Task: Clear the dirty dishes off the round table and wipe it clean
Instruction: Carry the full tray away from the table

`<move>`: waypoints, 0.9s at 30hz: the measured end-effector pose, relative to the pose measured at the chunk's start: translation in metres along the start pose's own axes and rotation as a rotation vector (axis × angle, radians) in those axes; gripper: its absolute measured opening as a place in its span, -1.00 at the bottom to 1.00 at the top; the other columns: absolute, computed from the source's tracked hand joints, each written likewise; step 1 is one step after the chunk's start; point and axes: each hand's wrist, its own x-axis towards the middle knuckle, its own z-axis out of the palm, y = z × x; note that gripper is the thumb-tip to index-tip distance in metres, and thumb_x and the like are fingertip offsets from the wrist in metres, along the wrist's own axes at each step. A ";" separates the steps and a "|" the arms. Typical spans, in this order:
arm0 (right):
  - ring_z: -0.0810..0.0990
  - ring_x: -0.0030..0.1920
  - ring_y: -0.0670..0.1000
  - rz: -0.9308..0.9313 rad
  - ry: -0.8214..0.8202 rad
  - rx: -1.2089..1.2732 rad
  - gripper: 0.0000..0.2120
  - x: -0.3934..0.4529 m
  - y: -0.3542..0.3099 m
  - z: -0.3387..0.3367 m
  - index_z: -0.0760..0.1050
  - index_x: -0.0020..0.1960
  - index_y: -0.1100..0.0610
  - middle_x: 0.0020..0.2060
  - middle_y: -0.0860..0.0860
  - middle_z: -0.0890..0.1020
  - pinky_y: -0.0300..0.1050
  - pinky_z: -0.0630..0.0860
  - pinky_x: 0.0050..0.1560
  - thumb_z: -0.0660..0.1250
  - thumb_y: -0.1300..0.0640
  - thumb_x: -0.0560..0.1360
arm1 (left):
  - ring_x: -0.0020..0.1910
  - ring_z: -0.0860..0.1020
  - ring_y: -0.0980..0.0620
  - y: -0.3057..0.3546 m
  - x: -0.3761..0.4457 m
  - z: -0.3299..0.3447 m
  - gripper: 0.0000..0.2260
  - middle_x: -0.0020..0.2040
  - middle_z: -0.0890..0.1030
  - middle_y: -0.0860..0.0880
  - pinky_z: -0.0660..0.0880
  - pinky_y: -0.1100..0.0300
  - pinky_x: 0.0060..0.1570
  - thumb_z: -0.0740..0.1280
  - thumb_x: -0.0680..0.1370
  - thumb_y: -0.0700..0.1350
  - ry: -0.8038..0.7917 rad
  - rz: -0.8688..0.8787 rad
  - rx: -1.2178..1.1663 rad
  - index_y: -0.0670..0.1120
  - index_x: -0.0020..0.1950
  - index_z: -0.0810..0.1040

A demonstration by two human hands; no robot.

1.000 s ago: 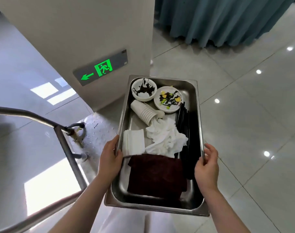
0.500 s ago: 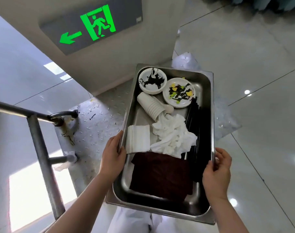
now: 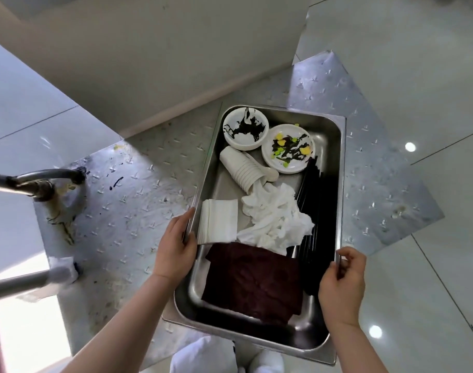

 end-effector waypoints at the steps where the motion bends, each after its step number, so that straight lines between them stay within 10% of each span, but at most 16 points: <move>1: 0.52 -0.15 0.11 -0.004 0.001 -0.009 -0.37 0.001 0.003 0.004 0.30 -0.04 -0.37 -0.12 0.11 0.52 -0.16 0.44 -0.16 0.19 0.45 0.50 | 0.12 0.48 0.09 -0.004 0.003 0.002 -0.52 0.17 0.51 -0.02 0.38 0.30 0.14 0.24 0.52 -0.34 0.003 0.023 0.008 -0.10 0.43 0.41; 4: 0.53 -0.11 0.06 -0.002 -0.003 -0.003 -0.39 0.007 0.006 0.017 0.31 0.03 -0.35 -0.05 0.09 0.52 -0.40 0.39 -0.12 0.19 0.44 0.51 | 0.19 0.44 0.07 -0.008 0.015 0.005 -0.52 0.22 0.49 -0.08 0.29 0.39 0.21 0.21 0.52 -0.34 -0.008 0.045 0.012 -0.14 0.45 0.37; 10: 0.57 -0.16 -0.08 0.093 -0.144 -0.023 -0.45 0.015 0.004 0.032 0.26 0.44 0.10 -0.02 0.00 0.54 -0.16 0.49 -0.07 0.26 0.40 0.51 | 0.33 0.39 -0.05 -0.005 0.059 0.004 -0.51 0.36 0.43 -0.10 0.25 0.29 0.24 0.17 0.58 -0.32 -0.063 -0.027 0.135 -0.08 0.51 0.29; 21: 0.58 -0.23 -0.32 0.144 -0.434 -0.086 -0.56 -0.057 -0.018 0.079 0.27 0.37 0.15 -0.19 -0.19 0.56 -0.39 0.50 -0.20 0.30 0.30 0.54 | 0.51 0.12 -0.24 0.005 0.094 -0.011 -0.38 0.57 0.12 -0.17 0.12 -0.14 0.48 0.19 0.51 -0.22 -0.102 -0.010 0.538 -0.07 0.57 0.11; 27: 0.54 0.12 0.02 -0.233 -0.467 -0.468 -0.61 -0.024 -0.020 0.045 0.41 0.38 0.05 0.15 0.00 0.57 -0.06 0.52 0.13 0.29 0.11 0.56 | 0.42 0.35 -0.16 0.007 -0.014 0.012 -0.48 0.43 0.39 -0.09 0.26 -0.08 0.42 0.26 0.52 0.09 -0.252 0.282 0.444 -0.07 0.44 0.38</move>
